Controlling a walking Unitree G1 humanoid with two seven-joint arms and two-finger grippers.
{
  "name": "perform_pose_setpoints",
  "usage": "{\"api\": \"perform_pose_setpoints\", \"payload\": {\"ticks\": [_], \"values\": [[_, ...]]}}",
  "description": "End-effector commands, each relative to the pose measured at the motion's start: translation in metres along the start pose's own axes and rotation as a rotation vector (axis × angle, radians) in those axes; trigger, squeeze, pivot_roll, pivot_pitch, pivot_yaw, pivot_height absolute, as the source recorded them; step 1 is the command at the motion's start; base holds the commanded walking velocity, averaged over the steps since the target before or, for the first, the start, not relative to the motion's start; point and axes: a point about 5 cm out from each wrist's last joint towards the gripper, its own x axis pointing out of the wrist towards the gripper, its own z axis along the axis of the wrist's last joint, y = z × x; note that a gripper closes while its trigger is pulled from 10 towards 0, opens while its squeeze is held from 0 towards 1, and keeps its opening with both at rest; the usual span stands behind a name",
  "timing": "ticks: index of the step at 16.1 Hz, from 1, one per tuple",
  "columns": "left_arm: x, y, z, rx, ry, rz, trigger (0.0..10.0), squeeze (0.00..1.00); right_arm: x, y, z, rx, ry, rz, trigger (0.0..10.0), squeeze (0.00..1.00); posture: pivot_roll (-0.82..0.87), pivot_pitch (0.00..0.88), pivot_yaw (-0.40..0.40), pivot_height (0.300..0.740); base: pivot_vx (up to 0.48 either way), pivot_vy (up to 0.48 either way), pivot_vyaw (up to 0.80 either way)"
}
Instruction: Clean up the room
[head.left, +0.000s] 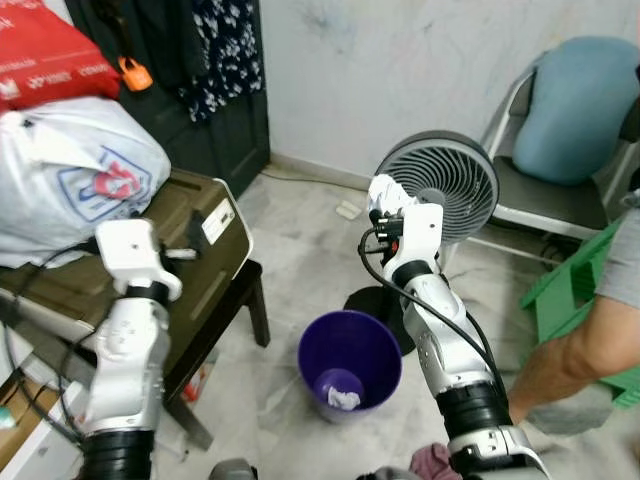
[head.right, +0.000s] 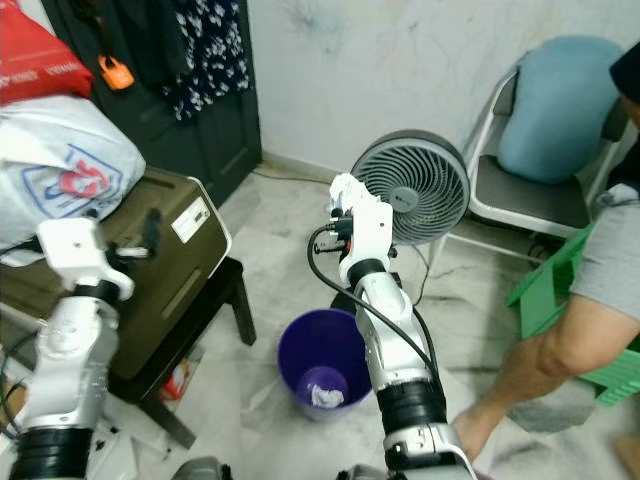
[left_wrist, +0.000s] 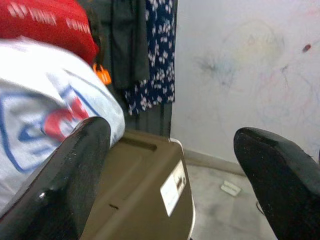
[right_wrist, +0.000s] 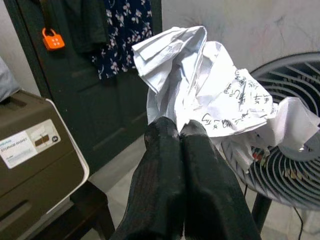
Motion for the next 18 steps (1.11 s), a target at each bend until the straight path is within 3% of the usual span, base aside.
{"api": "perform_pose_setpoints", "payload": {"ticks": [1,5,6,9,15,18], "values": [[-0.003,-0.001,0.001,0.018,0.006,-0.031,10.0,0.0,0.0,0.0,-0.004,0.012,0.031,-0.026,10.0,0.0,-0.01,0.0,-0.009,0.74,0.0,0.0,0.0],[-0.005,-0.009,0.002,0.067,0.015,-0.137,10.0,0.0,-0.002,-0.005,-0.014,0.012,0.119,-0.102,10.0,0.0,-0.02,0.0,-0.009,0.74,0.0,0.0,0.0],[-0.002,-0.01,0.01,0.118,-0.024,-0.149,10.0,0.0,-0.005,-0.013,-0.02,0.023,0.192,-0.168,10.0,0.0,-0.02,0.0,-0.008,0.74,0.0,0.0,0.0],[0.003,0.001,0.013,0.118,-0.013,-0.131,10.0,0.0,-0.012,-0.025,-0.027,-0.001,0.235,-0.236,10.0,0.0,-0.03,0.0,0.011,0.74,0.0,0.0,0.0],[-0.003,-0.025,0.008,0.141,0.008,-0.273,10.0,0.0,-0.015,-0.02,-0.03,0.025,0.258,-0.264,10.0,0.0,-0.03,0.0,0.045,0.74,0.0,0.0,0.0],[-0.013,-0.03,0.009,0.166,0.016,-0.338,10.0,0.0,-0.018,-0.019,-0.039,-0.003,0.331,-0.305,10.0,0.0,-0.01,0.0,0.063,0.74,0.0,0.0,0.0]]}}
